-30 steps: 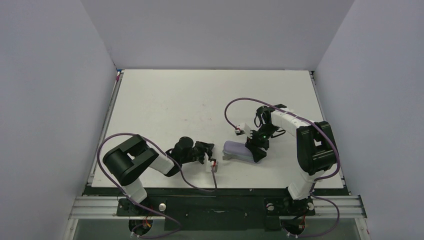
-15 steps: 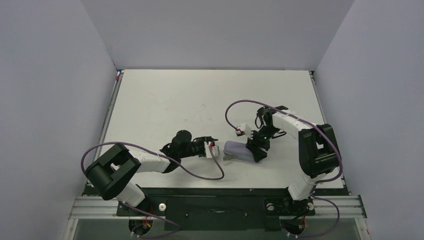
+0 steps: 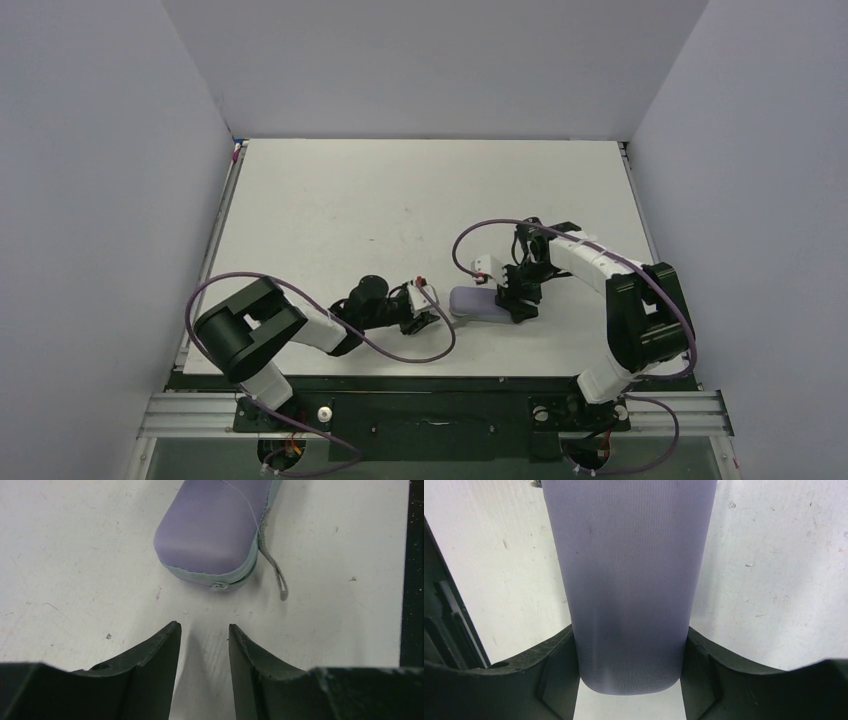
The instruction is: Open the umbrella
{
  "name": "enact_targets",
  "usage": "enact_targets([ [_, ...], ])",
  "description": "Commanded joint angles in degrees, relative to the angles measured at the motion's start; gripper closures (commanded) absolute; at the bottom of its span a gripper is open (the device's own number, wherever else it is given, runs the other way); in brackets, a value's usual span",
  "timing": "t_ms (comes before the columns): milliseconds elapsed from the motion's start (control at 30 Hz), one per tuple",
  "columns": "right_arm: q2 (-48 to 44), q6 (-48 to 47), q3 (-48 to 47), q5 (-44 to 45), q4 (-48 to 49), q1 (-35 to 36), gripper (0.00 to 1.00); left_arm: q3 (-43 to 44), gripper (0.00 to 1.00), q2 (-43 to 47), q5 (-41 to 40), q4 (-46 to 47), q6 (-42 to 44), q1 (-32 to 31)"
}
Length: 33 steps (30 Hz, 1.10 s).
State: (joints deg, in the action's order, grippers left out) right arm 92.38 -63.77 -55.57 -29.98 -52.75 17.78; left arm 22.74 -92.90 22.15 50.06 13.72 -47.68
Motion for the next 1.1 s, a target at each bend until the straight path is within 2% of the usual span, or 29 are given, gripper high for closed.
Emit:
enact_targets([
  [0, -3.3, -6.3, 1.8, 0.6, 2.4, 1.4, 1.00, -1.6, 0.60, -1.8, -0.7, 9.3, -2.3, -0.9],
  [300, -4.7, -7.1, 4.0, 2.4, 5.4, 2.9, 1.00, -0.4, 0.58, -9.1, -3.2, 18.6, -2.4, -5.6],
  [467, -5.4, -7.5, 4.5, 3.3, 5.8, 3.2, 1.00, 1.6, 0.59, -13.3, -5.3, 22.6, -3.8, -7.6],
  [667, -5.5, -7.5, 4.3, 4.3, 5.7, 3.3, 1.00, 2.5, 0.63, -14.2, -6.8, 24.8, -5.3, -8.2],
  [1067, -5.3, -6.5, 4.1, 5.2, 5.2, 3.4, 1.00, 0.5, 1.00, -9.8, -9.9, 25.0, -5.9, -9.1],
])
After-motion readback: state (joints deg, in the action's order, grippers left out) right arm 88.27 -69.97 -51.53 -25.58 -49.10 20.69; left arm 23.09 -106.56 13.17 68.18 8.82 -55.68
